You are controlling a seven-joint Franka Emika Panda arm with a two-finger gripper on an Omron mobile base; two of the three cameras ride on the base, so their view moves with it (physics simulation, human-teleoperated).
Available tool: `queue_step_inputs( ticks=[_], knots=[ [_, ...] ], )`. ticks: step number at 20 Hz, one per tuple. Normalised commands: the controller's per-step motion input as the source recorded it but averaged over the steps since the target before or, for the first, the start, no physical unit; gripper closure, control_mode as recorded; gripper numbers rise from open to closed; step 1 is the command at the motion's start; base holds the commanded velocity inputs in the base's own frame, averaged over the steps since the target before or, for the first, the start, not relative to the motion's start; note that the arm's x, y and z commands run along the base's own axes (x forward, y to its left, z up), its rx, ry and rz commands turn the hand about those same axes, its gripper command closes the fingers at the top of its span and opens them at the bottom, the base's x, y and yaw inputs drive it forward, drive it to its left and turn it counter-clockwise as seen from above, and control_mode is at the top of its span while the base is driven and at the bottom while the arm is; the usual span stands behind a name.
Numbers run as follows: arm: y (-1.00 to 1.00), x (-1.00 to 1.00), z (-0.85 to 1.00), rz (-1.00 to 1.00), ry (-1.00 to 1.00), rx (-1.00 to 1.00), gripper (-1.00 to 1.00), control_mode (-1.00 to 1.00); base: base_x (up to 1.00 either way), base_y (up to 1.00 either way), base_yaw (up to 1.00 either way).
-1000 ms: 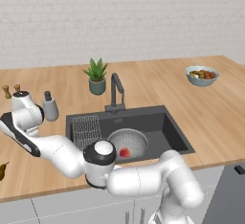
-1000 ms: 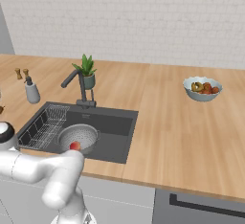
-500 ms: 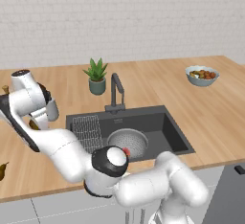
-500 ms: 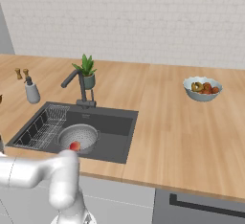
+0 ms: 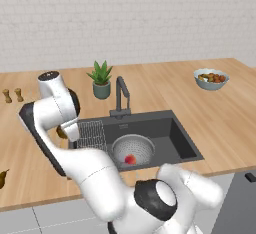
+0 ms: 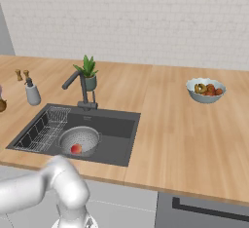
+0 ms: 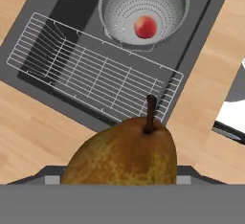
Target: Put the colander in the sink, put the pear, peach, pear in the colander, and turn on the sink faucet and pour water over the colander.
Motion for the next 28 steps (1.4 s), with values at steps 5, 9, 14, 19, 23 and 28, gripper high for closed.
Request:
queue_step_inputs(
  ticks=[5, 9, 14, 19, 23, 28],
  knots=[
    [-1.0, -0.67, 0.35, 0.0, -0.01, 0.08, 1.0, -1.0, 0.0, 0.0, 0.0],
    [-1.0, -0.46, 0.28, 0.0, 0.0, 0.1, 1.0, -1.0, 0.0, 0.0, 0.0],
    [-1.0, -0.14, 0.25, 0.0, 0.0, 0.08, 1.0, -1.0, 0.0, 0.0, 0.0],
    [-1.0, -0.02, 0.11, 0.08, 0.0, 0.08, 1.0, -1.0, 0.0, 0.0, 0.0],
    [-1.0, 0.0, 0.0, 0.25, 0.0, 0.1, 1.0, -1.0, 0.0, 0.0, 0.0],
    [-1.0, 0.0, 0.0, 0.36, 0.0, 0.05, 1.0, -1.0, 0.0, 0.0, 0.0]
  ],
)
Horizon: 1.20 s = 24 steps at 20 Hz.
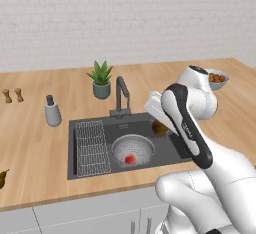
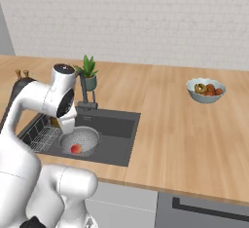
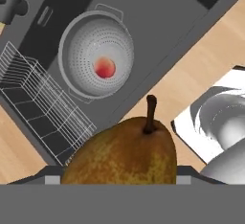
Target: Put the colander in the sink, put the pear, peach, pear in the colander, and turn on the sink faucet and pour water over the colander.
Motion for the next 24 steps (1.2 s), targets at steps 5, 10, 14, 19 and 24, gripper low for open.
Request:
queue_step_inputs(
  ticks=[5, 10, 14, 19, 24],
  knots=[
    [-0.97, 0.19, -0.03, 0.4, 0.0, 0.0, 1.0, -1.0, 0.0, 0.0, 0.0],
    [-0.24, 0.82, -0.42, 0.45, 0.0, 0.0, 1.0, -1.0, 0.0, 0.0, 0.0],
    [0.18, 0.93, -0.53, 0.43, 0.0, 0.0, 1.0, -1.0, 0.0, 0.0, 0.0],
    [0.35, 0.72, -0.55, 0.37, 0.0, 0.01, 1.0, -1.0, 0.0, 0.0, 0.0],
    [0.22, 0.18, -0.55, 0.29, 0.0, 0.09, 1.0, -1.0, 0.0, 0.0, 0.0]
  ],
)
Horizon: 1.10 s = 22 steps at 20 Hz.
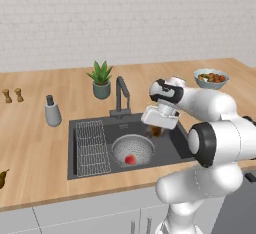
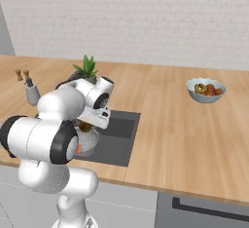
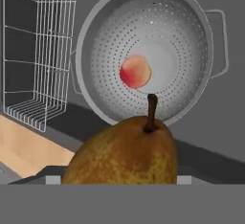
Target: Put the colander in the sink, put the pear, peach, pear in the colander, and turn on the sink faucet and pour water over the colander.
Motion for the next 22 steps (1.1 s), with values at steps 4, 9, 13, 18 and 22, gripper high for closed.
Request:
queue_step_inputs(
  ticks=[4, 9, 13, 18, 22],
  knots=[
    [0.2, 0.13, -0.6, 0.2, 0.0, 0.12, 1.0, -1.0, 0.0, 0.0, 0.0],
    [0.29, 0.23, -0.57, 0.15, 0.0, 0.1, 1.0, -1.0, 0.0, 0.0, 0.0],
    [0.23, 0.13, -0.42, 0.08, -0.02, 0.06, 1.0, -1.0, 0.0, 0.0, 0.0],
    [0.18, 0.29, -0.37, 0.01, -0.03, 0.01, 1.0, -1.0, 0.0, 0.0, 0.0],
    [0.15, 0.24, -0.43, 0.0, -0.04, 0.0, 1.0, -1.0, 0.0, 0.0, 0.0]
  ],
)
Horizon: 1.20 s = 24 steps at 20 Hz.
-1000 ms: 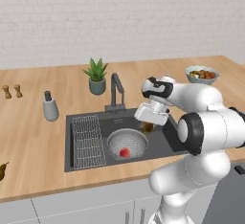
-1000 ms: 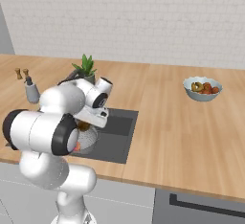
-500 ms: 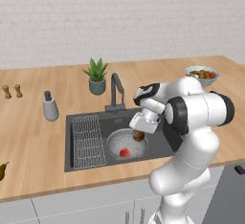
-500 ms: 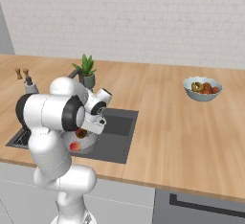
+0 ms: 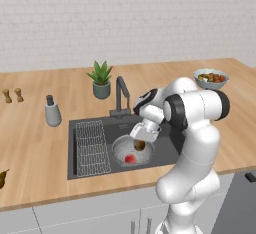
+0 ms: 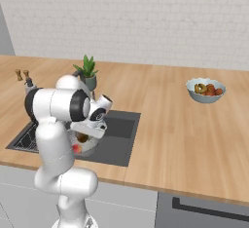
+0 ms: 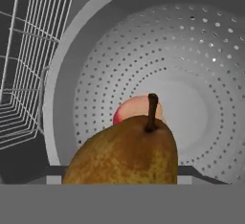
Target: Put the colander in the sink, put the pear, peach, pear in the colander, and turn on the sink faucet and pour water over the colander.
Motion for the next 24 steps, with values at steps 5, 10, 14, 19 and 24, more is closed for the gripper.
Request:
queue_step_inputs(
  ticks=[5, 10, 14, 19, 24],
  knots=[
    [0.18, 0.21, -0.42, 0.0, -0.08, 0.0, 1.0, -1.0, 0.0, 0.0, 0.0],
    [0.32, -0.03, -0.22, 0.0, -0.12, -0.01, 1.0, -1.0, 0.0, 0.0, 0.0],
    [0.49, -0.45, -0.03, -0.01, -0.12, -0.04, -1.0, -1.0, 0.0, 0.0, 0.0],
    [-0.03, -0.47, 0.0, -0.02, -0.14, -0.1, -1.0, -1.0, 0.0, 0.0, 0.0],
    [-0.48, -0.42, 0.15, -0.01, -0.19, -0.09, -1.0, -1.0, 0.0, 0.0, 0.0]
  ],
)
